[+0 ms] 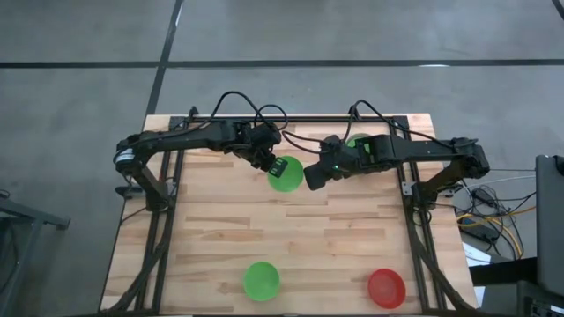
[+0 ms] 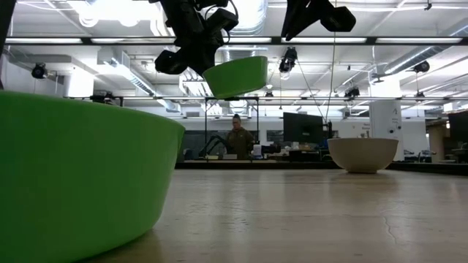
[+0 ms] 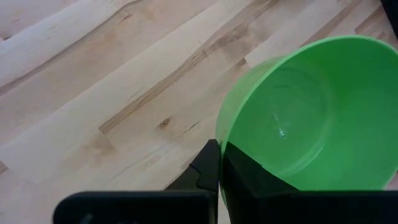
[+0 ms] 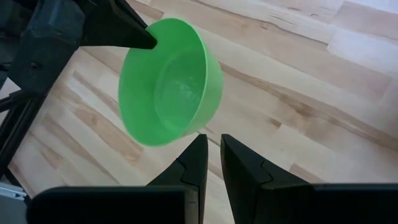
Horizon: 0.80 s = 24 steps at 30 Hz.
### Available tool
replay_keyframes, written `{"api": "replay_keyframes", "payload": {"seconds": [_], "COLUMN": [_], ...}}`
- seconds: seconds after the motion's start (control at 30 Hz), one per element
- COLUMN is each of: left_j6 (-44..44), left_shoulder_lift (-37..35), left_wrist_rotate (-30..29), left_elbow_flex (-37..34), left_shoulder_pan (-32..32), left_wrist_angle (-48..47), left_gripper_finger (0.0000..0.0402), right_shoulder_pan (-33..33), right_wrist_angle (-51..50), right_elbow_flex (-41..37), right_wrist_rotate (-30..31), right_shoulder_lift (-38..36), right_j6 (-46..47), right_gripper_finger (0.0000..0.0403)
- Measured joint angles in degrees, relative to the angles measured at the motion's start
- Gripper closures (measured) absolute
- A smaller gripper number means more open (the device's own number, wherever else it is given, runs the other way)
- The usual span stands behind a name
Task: Nest bowls inside each other
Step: Stack the top green bowl on top of the green bowl
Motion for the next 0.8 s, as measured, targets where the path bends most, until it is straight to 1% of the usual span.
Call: {"api": "replay_keyframes", "payload": {"seconds": [0.6, 0.8], "left_j6": [0.04, 0.04], "left_shoulder_lift": [0.00, 0.00], "left_wrist_rotate": [-0.01, -0.01], "left_elbow_flex": [0.00, 0.00], "left_shoulder_pan": [0.00, 0.00], "left_wrist_angle": [-0.02, -0.02], "left_gripper_finger": [0.0392, 0.0392], "right_shoulder_pan": [0.00, 0.00], "right_wrist_angle": [-0.12, 1.33], "right_elbow_flex": [-0.02, -0.02], "right_wrist_rotate": [0.02, -0.04], "right_shoulder_lift": [-0.04, -0.04], "right_j6": [-0.27, -3.21], "right_gripper_finger": [0.0360, 0.0360]}}
